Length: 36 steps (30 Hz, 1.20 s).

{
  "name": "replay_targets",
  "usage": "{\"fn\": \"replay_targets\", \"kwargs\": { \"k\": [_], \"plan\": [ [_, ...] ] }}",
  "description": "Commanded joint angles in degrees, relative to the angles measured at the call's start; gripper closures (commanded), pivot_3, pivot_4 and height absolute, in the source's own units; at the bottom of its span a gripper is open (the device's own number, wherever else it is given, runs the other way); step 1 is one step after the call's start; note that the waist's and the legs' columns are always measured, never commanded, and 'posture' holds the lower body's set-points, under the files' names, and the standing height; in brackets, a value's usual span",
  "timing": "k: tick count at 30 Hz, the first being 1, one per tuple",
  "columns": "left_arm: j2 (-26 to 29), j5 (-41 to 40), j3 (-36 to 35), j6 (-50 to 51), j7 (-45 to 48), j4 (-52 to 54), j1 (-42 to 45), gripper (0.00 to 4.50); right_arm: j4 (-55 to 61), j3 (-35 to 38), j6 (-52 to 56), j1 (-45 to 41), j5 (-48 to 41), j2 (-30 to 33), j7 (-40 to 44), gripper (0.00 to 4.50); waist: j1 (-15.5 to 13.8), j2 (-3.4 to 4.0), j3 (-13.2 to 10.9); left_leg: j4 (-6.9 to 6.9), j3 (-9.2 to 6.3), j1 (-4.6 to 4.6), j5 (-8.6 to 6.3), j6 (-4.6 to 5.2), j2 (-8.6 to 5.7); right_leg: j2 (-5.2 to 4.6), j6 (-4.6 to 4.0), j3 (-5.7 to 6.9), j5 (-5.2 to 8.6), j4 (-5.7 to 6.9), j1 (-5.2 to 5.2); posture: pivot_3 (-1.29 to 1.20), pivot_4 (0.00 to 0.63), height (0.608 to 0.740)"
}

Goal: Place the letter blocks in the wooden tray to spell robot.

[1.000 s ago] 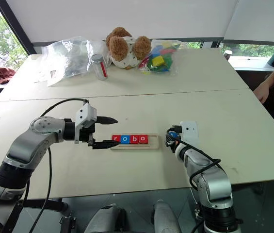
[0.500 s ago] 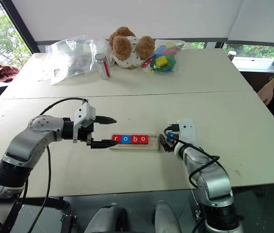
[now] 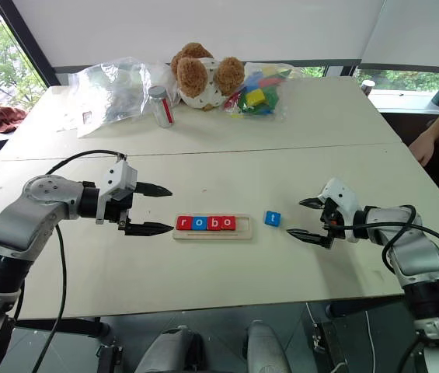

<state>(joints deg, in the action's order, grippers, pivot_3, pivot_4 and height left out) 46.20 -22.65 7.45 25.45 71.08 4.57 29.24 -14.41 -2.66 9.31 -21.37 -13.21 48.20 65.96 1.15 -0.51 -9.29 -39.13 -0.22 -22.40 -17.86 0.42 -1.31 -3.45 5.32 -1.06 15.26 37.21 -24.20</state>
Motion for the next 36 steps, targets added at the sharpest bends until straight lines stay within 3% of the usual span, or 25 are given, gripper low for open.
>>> {"fn": "replay_targets", "kwargs": {
  "k": [1, 10, 13, 18, 27, 36],
  "plan": [
    [1.3, 0.1, -2.4, -0.1, -0.5, 1.2, -0.8, 0.00, -4.9, -1.5, -5.4, -3.8, 1.6, -1.5, 3.4, 0.06, -0.2, 0.00, 0.0, 0.00, 0.00, 0.00, 0.00, 0.00, 0.00, -0.01, 0.00, -0.01, 0.00, 0.00, -0.01, 0.00, 0.150, 0.740],
    [2.7, -0.3, -3.5, 1.0, -1.3, 3.8, -3.8, 0.00, -13.3, -3.1, -8.4, -8.8, 3.5, -6.3, 5.5, 0.06, -0.5, 0.01, 0.0, 0.00, -0.05, -0.08, 0.02, -0.05, -0.03, -0.16, -0.01, -0.03, 0.00, -0.02, -0.06, 0.00, 0.150, 0.740],
    [2.7, -0.3, -3.4, 1.1, -1.6, 3.9, -3.7, 0.00, -14.6, -2.8, -8.6, -9.4, 3.5, -7.1, 5.7, 0.80, -0.4, 0.01, 0.0, -0.01, -0.04, -0.07, 0.02, -0.07, -0.03, -0.15, -0.01, -0.04, -0.01, -0.02, -0.06, 0.00, 0.150, 0.740],
    [2.6, 0.8, -2.8, 0.3, -1.6, 3.0, -3.5, 0.00, -10.9, -2.2, -7.3, -8.2, 2.4, -7.0, 5.7, 3.39, -0.4, 0.01, 0.0, 0.03, -0.05, -0.07, 0.02, -0.07, -0.02, -0.15, -0.01, -0.04, -0.01, -0.02, -0.09, 0.00, 0.150, 0.740],
    [2.2, 2.8, -1.8, -1.5, -0.3, 1.0, -2.5, 0.00, 9.0, -5.6, 4.4, -10.2, 0.8, -4.7, 9.8, 3.41, -0.4, 0.04, 0.0, 0.02, -0.05, -0.08, 0.02, -0.07, -0.02, -0.15, -0.01, -0.04, -0.01, 0.00, -0.12, 0.00, 0.150, 0.740],
    [0.7, 3.4, -1.8, -1.5, -0.6, 1.0, -2.3, 0.00, 5.6, -11.5, 0.6, -13.1, 6.5, -5.0, 11.6, 3.41, -0.5, 0.03, 0.0, 0.00, -0.04, -0.11, 0.02, -0.07, -0.06, -0.19, -0.01, -0.01, -0.01, -0.02, -0.12, 0.00, 0.150, 0.740]
  ]
}}
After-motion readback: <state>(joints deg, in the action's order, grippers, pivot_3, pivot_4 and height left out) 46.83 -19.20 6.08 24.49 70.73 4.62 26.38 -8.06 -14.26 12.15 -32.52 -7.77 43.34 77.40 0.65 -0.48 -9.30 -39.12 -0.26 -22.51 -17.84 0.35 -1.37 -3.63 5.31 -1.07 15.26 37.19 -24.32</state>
